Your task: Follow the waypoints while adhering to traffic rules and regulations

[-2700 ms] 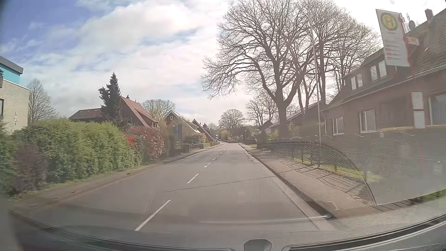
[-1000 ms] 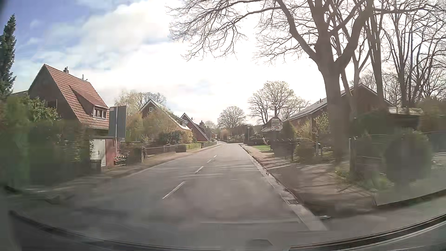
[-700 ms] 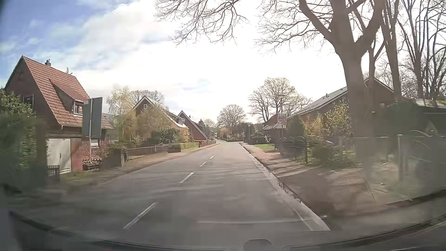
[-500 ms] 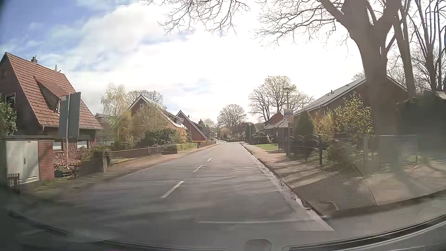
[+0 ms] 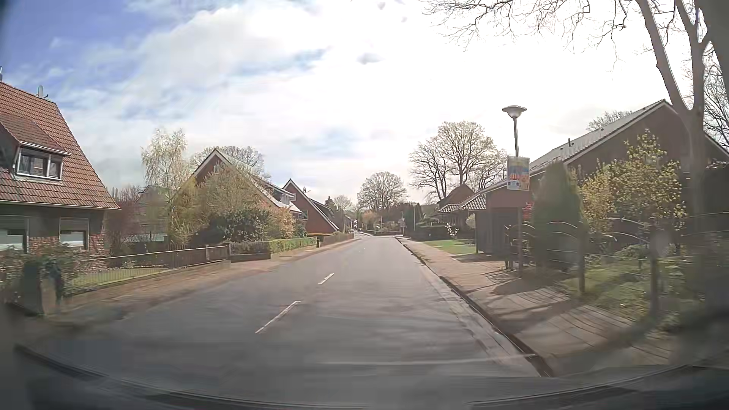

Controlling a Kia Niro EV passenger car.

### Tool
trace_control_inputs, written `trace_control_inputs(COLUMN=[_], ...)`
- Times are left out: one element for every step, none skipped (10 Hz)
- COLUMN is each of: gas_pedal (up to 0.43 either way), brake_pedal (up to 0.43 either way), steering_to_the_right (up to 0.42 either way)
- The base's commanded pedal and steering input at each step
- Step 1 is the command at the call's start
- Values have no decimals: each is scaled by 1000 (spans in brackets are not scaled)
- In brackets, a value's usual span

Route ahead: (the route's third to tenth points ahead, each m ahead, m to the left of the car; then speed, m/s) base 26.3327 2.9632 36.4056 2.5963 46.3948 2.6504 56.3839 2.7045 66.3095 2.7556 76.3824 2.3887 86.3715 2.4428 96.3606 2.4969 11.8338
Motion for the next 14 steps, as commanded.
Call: trace_control_inputs(gas_pedal=[157, 157, 157, 157, 157, 157, 157, 157, 157, 157, 157, 157, 157, 157], brake_pedal=[0, 0, 0, 0, 0, 0, 0, 0, 0, 0, 0, 0, 0, 0], steering_to_the_right=[-3, -1, 0, 2, 2, 2, 2, 2, 2, 1, 1, 1, 0, 0])
